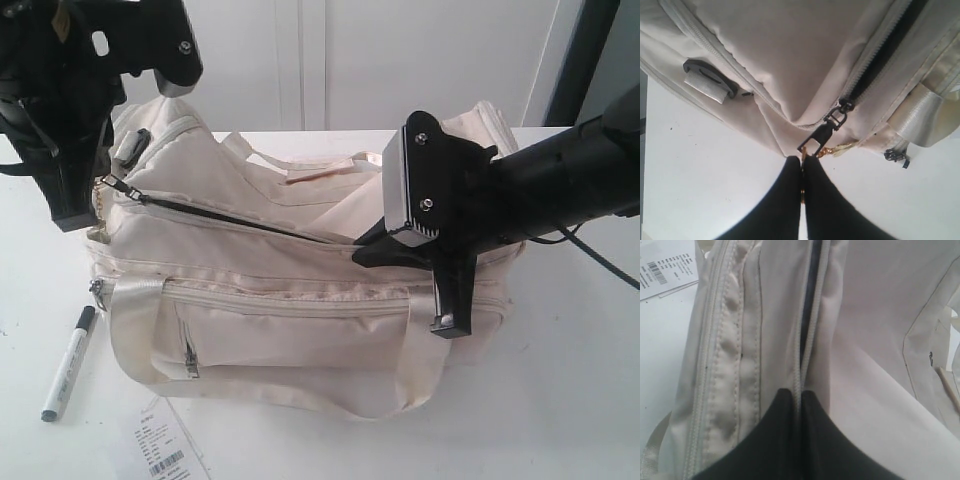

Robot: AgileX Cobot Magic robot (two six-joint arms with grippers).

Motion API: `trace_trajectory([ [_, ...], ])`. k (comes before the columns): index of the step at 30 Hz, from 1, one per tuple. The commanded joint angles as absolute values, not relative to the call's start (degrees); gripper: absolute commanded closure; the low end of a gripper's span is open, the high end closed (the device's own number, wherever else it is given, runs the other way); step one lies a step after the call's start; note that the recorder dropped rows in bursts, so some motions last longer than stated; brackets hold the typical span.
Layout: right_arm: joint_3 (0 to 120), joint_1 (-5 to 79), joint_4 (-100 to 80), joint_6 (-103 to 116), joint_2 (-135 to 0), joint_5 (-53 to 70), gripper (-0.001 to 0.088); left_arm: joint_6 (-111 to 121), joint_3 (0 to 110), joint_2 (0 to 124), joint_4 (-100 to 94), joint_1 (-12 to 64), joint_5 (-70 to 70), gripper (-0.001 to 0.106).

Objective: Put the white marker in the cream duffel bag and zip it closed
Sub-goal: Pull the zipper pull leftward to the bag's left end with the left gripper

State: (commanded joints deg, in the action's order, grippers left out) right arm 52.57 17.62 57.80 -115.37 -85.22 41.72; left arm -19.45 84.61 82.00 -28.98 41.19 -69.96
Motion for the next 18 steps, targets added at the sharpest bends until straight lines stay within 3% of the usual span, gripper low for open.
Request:
trace_trajectory([
  [18, 52.6, 17.6, 56.7, -115.2, -85.2, 41.5, 0.0868, -20.1, 84.6, 82.0, -26.9, 37.7, -70.0, 0.105],
])
